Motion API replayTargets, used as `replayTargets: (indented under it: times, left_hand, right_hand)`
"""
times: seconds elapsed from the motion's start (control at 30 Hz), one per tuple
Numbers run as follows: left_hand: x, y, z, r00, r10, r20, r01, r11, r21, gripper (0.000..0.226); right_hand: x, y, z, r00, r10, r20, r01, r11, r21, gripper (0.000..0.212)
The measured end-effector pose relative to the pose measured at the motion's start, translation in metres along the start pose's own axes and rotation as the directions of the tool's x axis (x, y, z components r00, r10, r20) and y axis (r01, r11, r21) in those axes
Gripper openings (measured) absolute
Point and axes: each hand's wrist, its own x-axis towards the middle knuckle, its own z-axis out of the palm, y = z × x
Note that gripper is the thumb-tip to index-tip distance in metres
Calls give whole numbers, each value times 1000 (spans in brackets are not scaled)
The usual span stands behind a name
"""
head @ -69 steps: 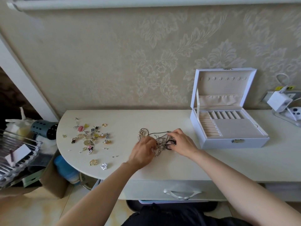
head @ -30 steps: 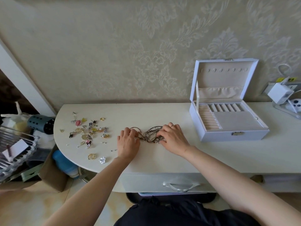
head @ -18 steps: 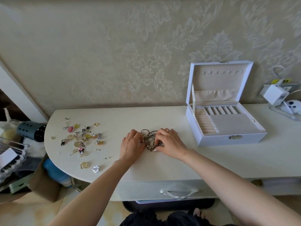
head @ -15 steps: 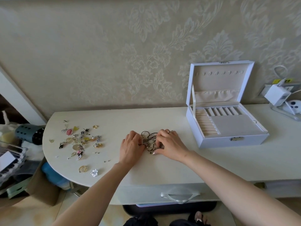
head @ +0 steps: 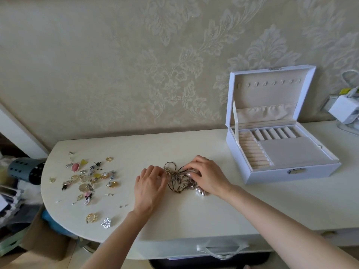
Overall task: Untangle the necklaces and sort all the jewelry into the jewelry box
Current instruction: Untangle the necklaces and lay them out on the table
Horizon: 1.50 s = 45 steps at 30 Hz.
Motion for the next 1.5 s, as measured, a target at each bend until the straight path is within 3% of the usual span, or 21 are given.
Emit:
replayTargets:
  times: [0.07, 0.13, 0.3, 0.43, 0.53, 0.67, 0.73, 0.83, 1.07, 1.2, 1.33, 1.43, 1.5]
  left_hand:
    - [4, 1, 3, 997, -78, -13, 77, 996, -41, 12]
    - [9, 4, 5, 990, -138, 38, 140, 987, -74, 16]
    - [16, 10, 6, 987, -129, 92, 133, 990, -35, 16]
    - [17, 7, 4, 984, -135, 113, 144, 986, -79, 16]
    - [16, 9, -2, 977, -205, 61, 214, 939, -270, 11]
    - [17, 13, -10, 964, -264, 28, 244, 840, -485, 8]
    - [20, 13, -11, 948, -317, 25, 285, 814, -505, 13]
    - [24, 13, -12, 904, -425, -36, 357, 800, -483, 10]
    - [27, 1, -17, 842, -519, -148, 383, 768, -514, 11]
    - [30, -6, -17, 875, -463, -143, 329, 785, -525, 10]
    - [28, -7, -11, 929, -330, -166, 258, 901, -349, 21]
    - [22, 5, -2, 991, -37, -126, 9, 977, -215, 24]
    - [18, 13, 6, 989, 143, 41, -133, 972, -194, 14]
  right_hand:
    - [3, -3, 3, 1000, 15, -21, -15, 1000, 5, 21]
    - [7, -8, 7, 1000, 2, -12, -2, 1000, -13, 22]
    - [22, -19, 20, 997, -6, 78, 16, 991, -136, 28]
    - [23, -17, 17, 998, 3, 58, 8, 979, -201, 19]
    - [19, -10, 3, 999, 32, 34, -27, 990, -142, 17]
    - [14, 8, -21, 977, 169, -129, -179, 981, -73, 25]
    - [14, 17, -27, 968, 243, -68, -251, 959, -135, 32]
    - [13, 25, -26, 963, 267, 13, -261, 949, -174, 23]
    - [10, 34, -22, 963, 265, -54, -270, 954, -133, 22]
    - [7, 35, -23, 971, 238, -33, -240, 965, -106, 21]
    - [7, 34, -29, 969, 237, 62, -232, 969, -80, 31]
    - [10, 38, -34, 967, 255, 19, -256, 965, 55, 36]
    - [9, 40, -36, 961, 274, 30, -276, 959, 59, 26]
